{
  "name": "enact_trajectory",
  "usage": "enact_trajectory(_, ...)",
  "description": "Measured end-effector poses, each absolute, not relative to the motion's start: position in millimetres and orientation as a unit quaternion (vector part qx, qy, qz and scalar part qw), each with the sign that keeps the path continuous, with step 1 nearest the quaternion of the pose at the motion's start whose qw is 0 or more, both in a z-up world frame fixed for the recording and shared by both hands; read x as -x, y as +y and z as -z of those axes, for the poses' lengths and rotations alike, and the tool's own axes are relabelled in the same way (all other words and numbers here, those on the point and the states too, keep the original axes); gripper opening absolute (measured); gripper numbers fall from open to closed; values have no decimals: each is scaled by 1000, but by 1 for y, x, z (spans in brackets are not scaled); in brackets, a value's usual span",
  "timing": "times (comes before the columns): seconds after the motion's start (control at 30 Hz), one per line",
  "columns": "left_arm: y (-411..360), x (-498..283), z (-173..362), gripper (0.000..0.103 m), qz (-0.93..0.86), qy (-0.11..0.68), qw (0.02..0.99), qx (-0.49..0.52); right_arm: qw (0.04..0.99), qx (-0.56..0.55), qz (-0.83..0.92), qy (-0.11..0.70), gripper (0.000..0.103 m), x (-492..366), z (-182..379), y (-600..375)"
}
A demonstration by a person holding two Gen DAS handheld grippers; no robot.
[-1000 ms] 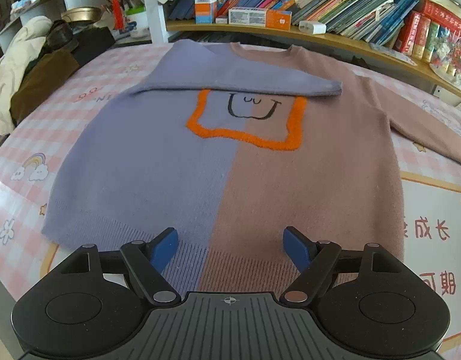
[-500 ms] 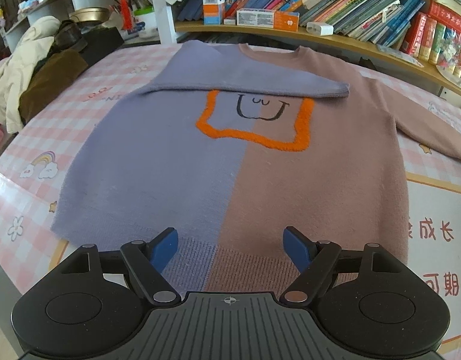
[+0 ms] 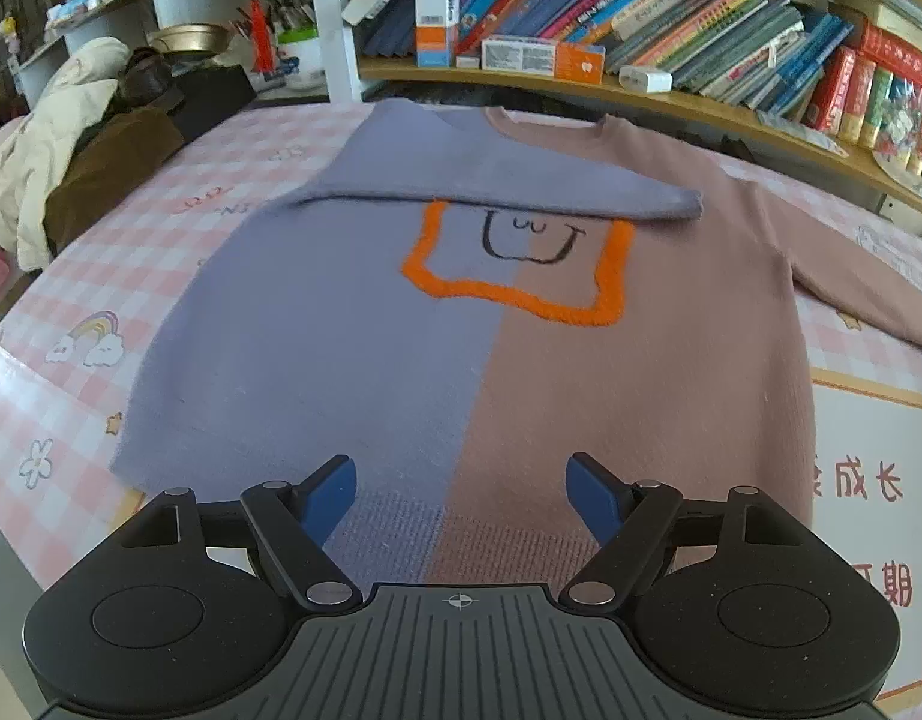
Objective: Fold clothes
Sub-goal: 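Grasp the pink sleeve cuff with the right gripper and lift it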
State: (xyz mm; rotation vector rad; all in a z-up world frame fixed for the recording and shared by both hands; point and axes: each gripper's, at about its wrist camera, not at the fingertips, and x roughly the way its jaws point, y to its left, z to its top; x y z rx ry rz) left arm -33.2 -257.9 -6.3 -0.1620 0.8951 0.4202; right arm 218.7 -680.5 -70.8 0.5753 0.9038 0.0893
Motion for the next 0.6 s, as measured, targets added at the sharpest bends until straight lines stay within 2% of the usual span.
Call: enact_trajectory(0.6, -216, 49, 1, 80, -179, 394, 896, 98, 903, -221, -139, 341, 5, -191, -11, -600)
